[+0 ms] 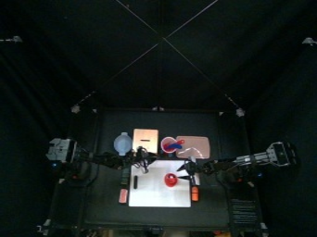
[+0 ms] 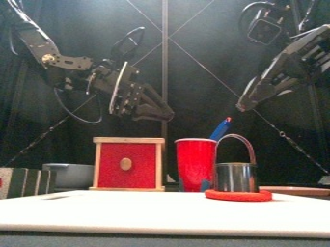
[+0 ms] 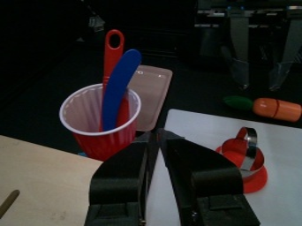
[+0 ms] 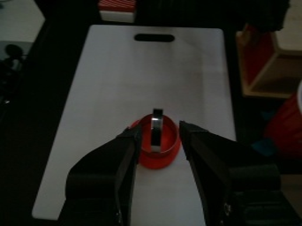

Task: Get the cutter from the drawer then cut the dough then place the extra dough in the bowl
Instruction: Cut the dough

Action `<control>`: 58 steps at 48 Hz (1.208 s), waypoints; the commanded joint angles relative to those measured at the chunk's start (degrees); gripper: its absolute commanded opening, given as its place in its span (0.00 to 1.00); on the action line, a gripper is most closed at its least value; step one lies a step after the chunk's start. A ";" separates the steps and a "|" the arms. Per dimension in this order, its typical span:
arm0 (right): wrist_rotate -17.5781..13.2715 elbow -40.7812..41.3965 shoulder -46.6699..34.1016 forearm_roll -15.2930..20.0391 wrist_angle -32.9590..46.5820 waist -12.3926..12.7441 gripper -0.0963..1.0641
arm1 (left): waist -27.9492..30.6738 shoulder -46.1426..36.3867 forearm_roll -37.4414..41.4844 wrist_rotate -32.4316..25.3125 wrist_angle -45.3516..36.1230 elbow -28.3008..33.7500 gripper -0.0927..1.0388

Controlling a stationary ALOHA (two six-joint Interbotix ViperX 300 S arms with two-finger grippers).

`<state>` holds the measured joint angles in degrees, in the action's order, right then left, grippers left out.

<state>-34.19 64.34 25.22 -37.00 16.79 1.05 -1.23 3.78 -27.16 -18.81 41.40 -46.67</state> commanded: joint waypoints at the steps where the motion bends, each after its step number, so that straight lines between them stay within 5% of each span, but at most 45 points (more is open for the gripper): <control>1: 3.60 1.23 -1.05 2.29 8.17 1.49 0.75 | -0.26 -0.35 -0.09 0.00 1.05 1.14 0.61; 5: 8.44 2.81 -2.46 8.00 12.30 1.93 0.75 | -0.44 -0.35 -0.09 0.00 1.49 1.14 0.61; 13: 24.17 7.03 -5.45 26.37 21.45 0.26 0.75 | -0.97 -0.35 -0.09 0.00 1.85 1.05 0.61; 20: 36.65 9.84 -8.17 44.91 29.97 -7.91 0.75 | -1.76 -0.26 0.00 -0.18 1.93 0.97 0.61; 27: 41.40 9.67 -11.87 55.28 33.57 -15.73 0.75 | -3.78 1.14 0.53 -0.09 4.39 0.00 0.62; 37: 41.75 9.14 -19.51 60.64 43.24 -21.27 0.75 | -8.79 6.15 0.35 0.62 11.16 0.44 0.67; 48: 41.40 7.56 -28.48 61.61 52.47 -21.71 0.75 | -13.10 10.99 -0.44 4.48 11.95 3.60 0.81; 58: 41.31 5.71 -31.03 61.17 53.17 -22.15 0.75 | -13.54 13.45 -0.53 6.33 12.13 6.50 0.85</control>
<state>7.12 70.93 -6.24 24.35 69.26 -20.83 -14.77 17.31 -27.69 -12.57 52.91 -42.01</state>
